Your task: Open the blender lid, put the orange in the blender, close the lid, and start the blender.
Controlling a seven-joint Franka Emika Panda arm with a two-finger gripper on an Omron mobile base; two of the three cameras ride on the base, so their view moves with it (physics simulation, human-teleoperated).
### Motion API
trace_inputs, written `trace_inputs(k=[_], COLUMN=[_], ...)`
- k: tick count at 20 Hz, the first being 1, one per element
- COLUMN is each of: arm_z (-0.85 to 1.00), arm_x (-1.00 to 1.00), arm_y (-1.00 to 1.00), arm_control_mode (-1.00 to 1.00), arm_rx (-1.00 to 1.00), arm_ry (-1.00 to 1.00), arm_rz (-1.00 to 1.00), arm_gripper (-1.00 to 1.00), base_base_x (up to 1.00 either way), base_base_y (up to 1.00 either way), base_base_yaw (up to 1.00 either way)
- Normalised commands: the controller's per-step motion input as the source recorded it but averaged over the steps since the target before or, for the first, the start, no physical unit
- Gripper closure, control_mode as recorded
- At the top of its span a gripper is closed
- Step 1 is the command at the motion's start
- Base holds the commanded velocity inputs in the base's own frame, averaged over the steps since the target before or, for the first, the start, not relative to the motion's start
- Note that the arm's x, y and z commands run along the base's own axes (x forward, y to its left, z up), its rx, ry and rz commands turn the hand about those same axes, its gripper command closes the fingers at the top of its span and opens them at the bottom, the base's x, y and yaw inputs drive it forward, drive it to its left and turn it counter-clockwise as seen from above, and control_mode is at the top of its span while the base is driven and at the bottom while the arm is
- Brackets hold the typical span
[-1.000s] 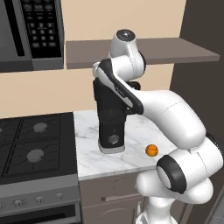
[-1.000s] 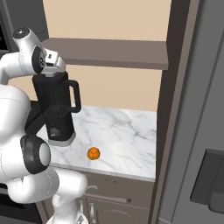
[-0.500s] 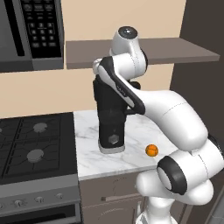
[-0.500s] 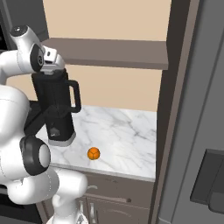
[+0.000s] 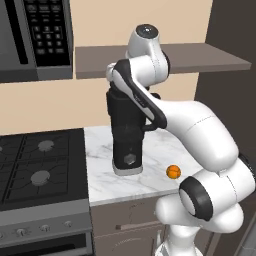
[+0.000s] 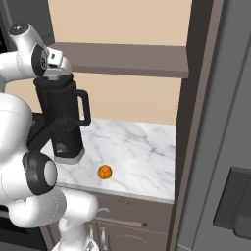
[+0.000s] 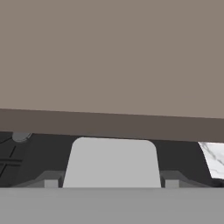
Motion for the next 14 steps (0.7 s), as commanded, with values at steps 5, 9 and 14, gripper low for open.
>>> trace_inputs(k=[5, 9, 14], arm_z=[0.27, 0.42, 0.5], arm_x=[-0.05, -0.34, -0.39], arm_y=[0.0, 0.0, 0.0], arm_control_mode=[-1.0, -1.0, -1.0], arm_rx=[0.0, 0.0, 0.0], arm_ry=[0.0, -0.03, -0.03], arm_rz=[-0.01, -0.05, -0.05], arm_gripper=[1.0, 1.0, 1.0], base_base_x=[0.0, 0.0, 0.0], base_base_y=[0.0, 0.0, 0.0], base_base_yaw=[0.0, 0.0, 0.0])
